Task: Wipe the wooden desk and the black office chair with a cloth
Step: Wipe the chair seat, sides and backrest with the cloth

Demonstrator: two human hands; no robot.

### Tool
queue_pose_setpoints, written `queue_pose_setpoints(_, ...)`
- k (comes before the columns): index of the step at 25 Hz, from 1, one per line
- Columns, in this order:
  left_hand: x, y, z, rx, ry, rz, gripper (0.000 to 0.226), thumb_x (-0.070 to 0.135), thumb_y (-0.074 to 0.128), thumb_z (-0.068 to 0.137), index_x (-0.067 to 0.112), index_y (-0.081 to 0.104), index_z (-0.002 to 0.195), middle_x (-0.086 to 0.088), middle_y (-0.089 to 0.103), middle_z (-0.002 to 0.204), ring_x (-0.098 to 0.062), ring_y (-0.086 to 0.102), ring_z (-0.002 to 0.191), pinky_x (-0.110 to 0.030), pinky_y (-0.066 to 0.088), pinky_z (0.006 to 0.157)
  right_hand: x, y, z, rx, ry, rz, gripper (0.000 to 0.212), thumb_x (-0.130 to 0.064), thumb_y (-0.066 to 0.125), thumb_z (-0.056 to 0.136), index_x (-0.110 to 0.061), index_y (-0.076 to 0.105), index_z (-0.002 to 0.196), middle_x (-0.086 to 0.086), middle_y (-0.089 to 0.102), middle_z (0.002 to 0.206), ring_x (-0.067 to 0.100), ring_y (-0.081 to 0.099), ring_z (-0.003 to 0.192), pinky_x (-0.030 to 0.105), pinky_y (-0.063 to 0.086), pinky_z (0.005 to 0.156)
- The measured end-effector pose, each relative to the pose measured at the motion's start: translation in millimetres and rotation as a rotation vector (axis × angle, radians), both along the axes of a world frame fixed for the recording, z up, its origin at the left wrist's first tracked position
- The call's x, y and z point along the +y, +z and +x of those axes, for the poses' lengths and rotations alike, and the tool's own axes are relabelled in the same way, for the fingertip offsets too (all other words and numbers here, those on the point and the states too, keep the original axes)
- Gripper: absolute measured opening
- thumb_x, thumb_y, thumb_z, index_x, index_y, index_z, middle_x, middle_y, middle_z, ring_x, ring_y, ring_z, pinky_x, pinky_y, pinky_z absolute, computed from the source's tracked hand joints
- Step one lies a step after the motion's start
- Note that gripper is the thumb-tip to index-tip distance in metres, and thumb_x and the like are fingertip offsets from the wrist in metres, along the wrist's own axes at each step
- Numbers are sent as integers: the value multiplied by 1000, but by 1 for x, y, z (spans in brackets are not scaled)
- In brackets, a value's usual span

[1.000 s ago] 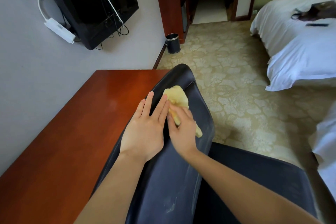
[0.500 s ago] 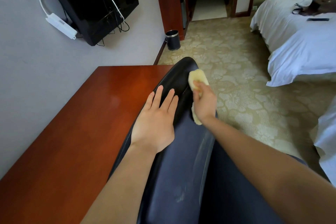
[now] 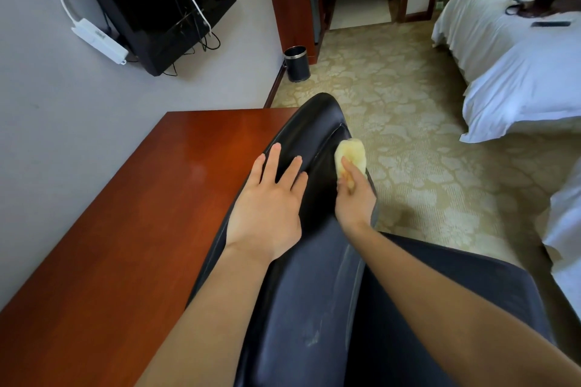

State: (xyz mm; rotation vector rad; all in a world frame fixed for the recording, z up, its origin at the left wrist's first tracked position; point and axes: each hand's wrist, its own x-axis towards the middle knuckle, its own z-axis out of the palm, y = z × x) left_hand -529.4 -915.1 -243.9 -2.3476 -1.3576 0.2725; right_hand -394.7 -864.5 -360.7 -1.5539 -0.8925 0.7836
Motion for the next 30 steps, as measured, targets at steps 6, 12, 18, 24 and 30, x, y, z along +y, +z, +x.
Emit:
queue_pose_setpoints(6, -5, 1, -1, -12, -15, 5, 58, 32, 31, 94, 20, 20, 150, -3, 8, 160, -36, -13, 144, -46, -5, 118, -114, 2, -48, -8, 161, 239, 53, 9, 57, 85, -41, 60, 105, -23, 57, 99, 0, 54, 96, 8, 37, 89)
queue_pose_setpoints(12, -22, -4, -5, -28, -38, 5, 55, 33, 31, 97, 22, 20, 150, -2, 5, 160, -33, -10, 145, -51, -5, 117, -206, -53, -65, -353, 230, 554, 55, 6, 68, 66, -27, 63, 109, -17, 53, 98, -2, 51, 98, 12, 40, 89)
queue_pose_setpoints(18, -67, -15, -16, 29, -58, -24, 58, 35, 32, 97, 17, 20, 150, -8, 13, 159, -31, -4, 146, -50, -18, 112, -213, -96, -61, -54, -46, 140, 54, 15, 63, 76, -28, 69, 107, -6, 61, 101, 16, 59, 89, 14, 46, 78)
queue_pose_setpoints(24, -106, -21, -27, 144, -36, -109, 62, 35, 25, 100, 11, -1, 151, -15, -5, 159, -33, -20, 143, -50, -37, 98, -192, -88, -44, 264, -87, -632, 37, -14, 46, 96, -20, 52, 132, 16, 60, 118, 34, 56, 107, 36, 41, 95)
queue_pose_setpoints(30, -106, -17, -28, 96, -24, -145, 62, 31, 28, 99, 15, 0, 152, -10, 1, 160, -27, -15, 145, -46, -30, 102, -175, -40, -52, 183, -7, -535, 37, -21, 47, 96, -24, 50, 133, 8, 61, 123, 29, 56, 111, 34, 42, 98)
